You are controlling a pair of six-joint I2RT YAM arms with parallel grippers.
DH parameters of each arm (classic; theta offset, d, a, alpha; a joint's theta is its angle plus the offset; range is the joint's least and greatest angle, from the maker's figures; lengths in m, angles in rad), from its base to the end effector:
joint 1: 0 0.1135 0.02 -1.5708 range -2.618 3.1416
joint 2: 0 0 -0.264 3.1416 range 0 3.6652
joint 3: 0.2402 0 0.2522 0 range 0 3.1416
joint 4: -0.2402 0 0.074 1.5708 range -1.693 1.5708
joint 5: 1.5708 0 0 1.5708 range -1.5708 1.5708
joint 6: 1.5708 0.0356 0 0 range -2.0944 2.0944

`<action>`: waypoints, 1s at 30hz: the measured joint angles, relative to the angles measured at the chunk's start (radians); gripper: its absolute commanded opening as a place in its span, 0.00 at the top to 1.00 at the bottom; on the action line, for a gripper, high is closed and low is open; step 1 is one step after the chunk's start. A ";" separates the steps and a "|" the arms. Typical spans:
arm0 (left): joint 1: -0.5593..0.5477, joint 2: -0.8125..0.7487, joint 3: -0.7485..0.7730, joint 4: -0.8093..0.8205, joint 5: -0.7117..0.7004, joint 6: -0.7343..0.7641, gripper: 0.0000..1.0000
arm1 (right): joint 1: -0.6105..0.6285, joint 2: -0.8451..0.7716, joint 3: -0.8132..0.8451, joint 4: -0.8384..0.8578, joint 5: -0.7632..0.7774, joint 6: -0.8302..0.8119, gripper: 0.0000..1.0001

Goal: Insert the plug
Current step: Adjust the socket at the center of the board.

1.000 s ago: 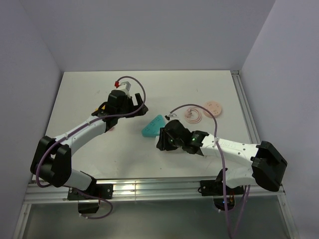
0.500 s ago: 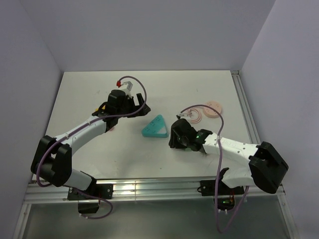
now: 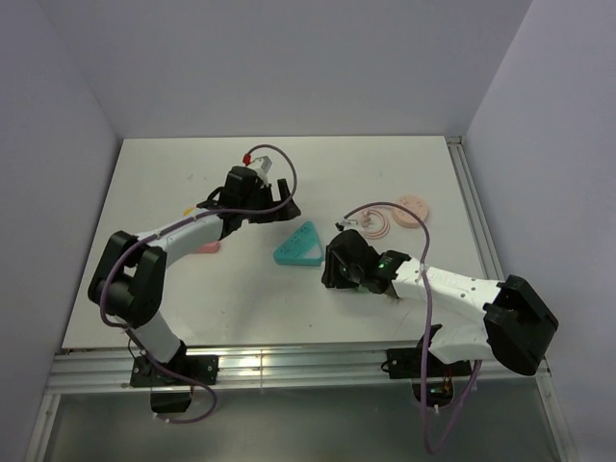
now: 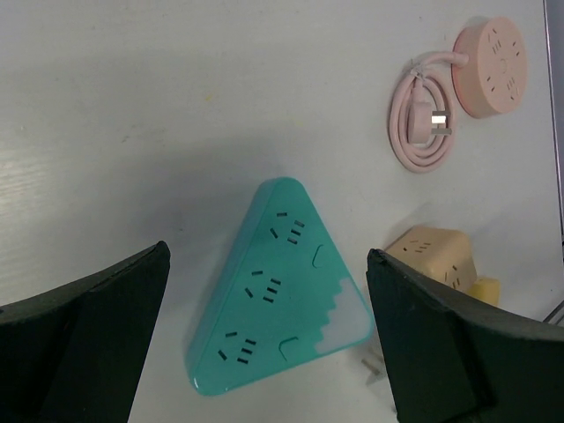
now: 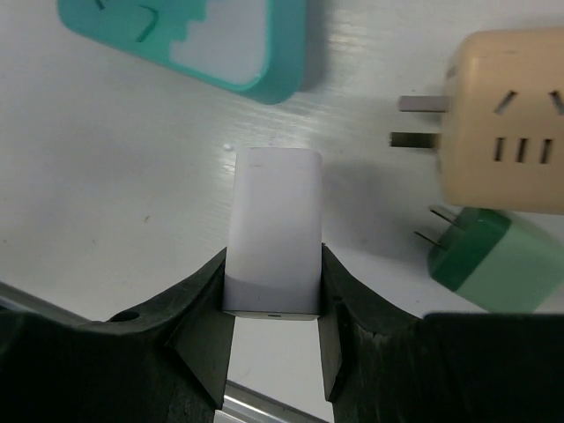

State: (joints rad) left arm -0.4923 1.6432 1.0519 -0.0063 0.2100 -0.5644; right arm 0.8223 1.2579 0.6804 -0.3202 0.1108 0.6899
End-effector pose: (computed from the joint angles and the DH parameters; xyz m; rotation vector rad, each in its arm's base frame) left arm 0.3189 -0.1795 0.2288 0.0447 2.2747 -0.8126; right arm 0.1696 0.1768 0.1957 -0.1185 2.5301 0.5057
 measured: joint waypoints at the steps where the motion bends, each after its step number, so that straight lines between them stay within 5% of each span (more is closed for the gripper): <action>1: 0.000 0.023 0.018 -0.004 0.008 0.002 0.01 | 0.008 0.003 0.006 0.004 -0.002 0.000 1.00; 11: 0.000 0.218 0.200 -0.047 0.066 0.025 0.01 | 0.022 0.114 0.040 0.042 -0.015 0.008 1.00; 30: 0.072 0.156 0.153 -0.048 0.080 -0.001 0.00 | -0.115 0.278 0.172 0.055 -0.024 -0.035 1.00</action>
State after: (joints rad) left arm -0.4198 1.7992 1.2045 -0.0540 0.2901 -0.5652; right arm 0.7074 1.5364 0.8524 -0.2657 0.0868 0.6548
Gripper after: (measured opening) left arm 0.995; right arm 0.439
